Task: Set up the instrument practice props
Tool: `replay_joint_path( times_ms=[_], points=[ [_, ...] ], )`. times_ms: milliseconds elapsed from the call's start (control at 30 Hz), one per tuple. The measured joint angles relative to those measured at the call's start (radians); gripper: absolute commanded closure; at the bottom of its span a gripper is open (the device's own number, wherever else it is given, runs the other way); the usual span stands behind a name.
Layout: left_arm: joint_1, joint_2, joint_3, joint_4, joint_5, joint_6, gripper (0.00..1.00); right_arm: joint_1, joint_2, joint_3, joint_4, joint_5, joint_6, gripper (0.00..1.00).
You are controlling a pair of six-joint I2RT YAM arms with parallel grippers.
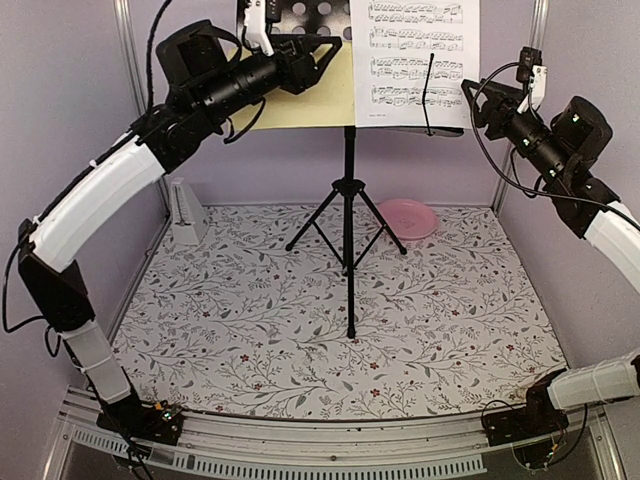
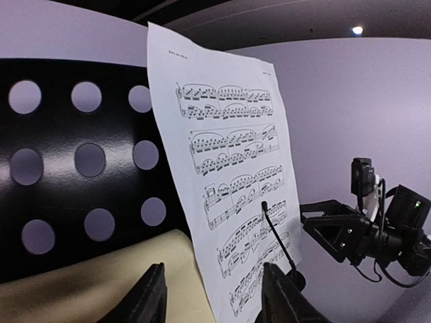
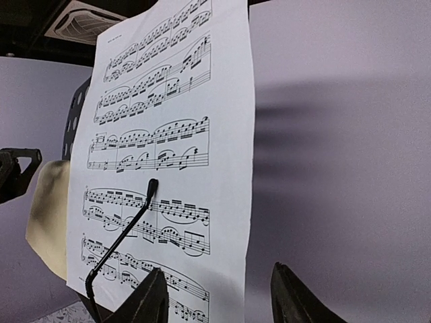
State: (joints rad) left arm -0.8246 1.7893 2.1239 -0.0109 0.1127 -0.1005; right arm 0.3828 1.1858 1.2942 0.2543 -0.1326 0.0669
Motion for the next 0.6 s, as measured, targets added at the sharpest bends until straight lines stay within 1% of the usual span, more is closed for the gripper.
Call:
replay_joint_path(
  times_ms=[67, 200, 267, 400, 500, 600],
  points=[
    [0.0, -0.089, -0.092, 0.009, -0.021, 0.0, 0.46, -0.001, -0.007, -0.002, 0.0, 0.001, -0.001, 0.43],
    [0.0, -0.29, -0.327, 0.06, -0.07, -0.015, 0.4, -0.002, -0.035, -0.017, -0.002, 0.003, 0.001, 0.39],
    [0.0, -0.38, -0.447, 0.089, -0.102, -0.032, 0.39, -0.002, -0.05, -0.023, -0.001, 0.003, 0.001, 0.38],
    [0.0, -0.492, -0.632, 0.114, -0.176, -0.066, 0.4, -0.002, -0.07, -0.029, 0.0, 0.009, 0.003, 0.38],
    [0.0, -0.537, -0.75, 0.112, -0.225, -0.092, 0.42, -0.002, -0.071, -0.031, -0.002, 0.015, 0.003, 0.38],
    [-0.001, -0.578, -0.864, 0.116, -0.24, -0.114, 0.45, -0.002, -0.071, -0.034, -0.005, 0.019, 0.003, 0.38]
  ],
)
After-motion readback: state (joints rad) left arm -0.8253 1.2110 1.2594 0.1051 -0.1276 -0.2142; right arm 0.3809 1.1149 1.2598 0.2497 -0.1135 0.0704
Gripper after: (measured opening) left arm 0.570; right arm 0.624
